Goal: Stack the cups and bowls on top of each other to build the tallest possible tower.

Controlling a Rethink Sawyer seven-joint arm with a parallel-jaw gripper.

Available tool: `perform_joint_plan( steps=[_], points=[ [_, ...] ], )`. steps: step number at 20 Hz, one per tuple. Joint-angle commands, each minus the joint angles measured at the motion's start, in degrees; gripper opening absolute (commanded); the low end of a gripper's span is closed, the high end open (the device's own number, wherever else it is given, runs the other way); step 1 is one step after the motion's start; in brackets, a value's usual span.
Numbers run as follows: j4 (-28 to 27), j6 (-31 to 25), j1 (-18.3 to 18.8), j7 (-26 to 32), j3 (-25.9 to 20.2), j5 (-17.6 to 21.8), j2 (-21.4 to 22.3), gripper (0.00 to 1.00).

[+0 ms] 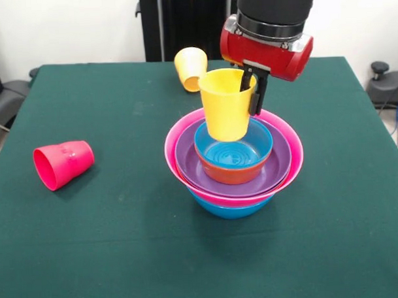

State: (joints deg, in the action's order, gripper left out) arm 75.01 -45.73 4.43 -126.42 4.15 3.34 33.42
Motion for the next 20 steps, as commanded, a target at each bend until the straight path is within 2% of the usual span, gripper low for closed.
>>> perform_joint_plan(
  steps=[1,13,20],
  points=[
    [5.15,-0.49,-2.59,-11.78,-0.18,-2.07,-1.76,0.00],
    [5.39,6.21,-2.03,-9.39,-0.30,-4.65,-5.65,0.00],
    [5.03,10.38,-1.93,-8.87,0.17,-4.74,-7.96,0.00]
  ],
)
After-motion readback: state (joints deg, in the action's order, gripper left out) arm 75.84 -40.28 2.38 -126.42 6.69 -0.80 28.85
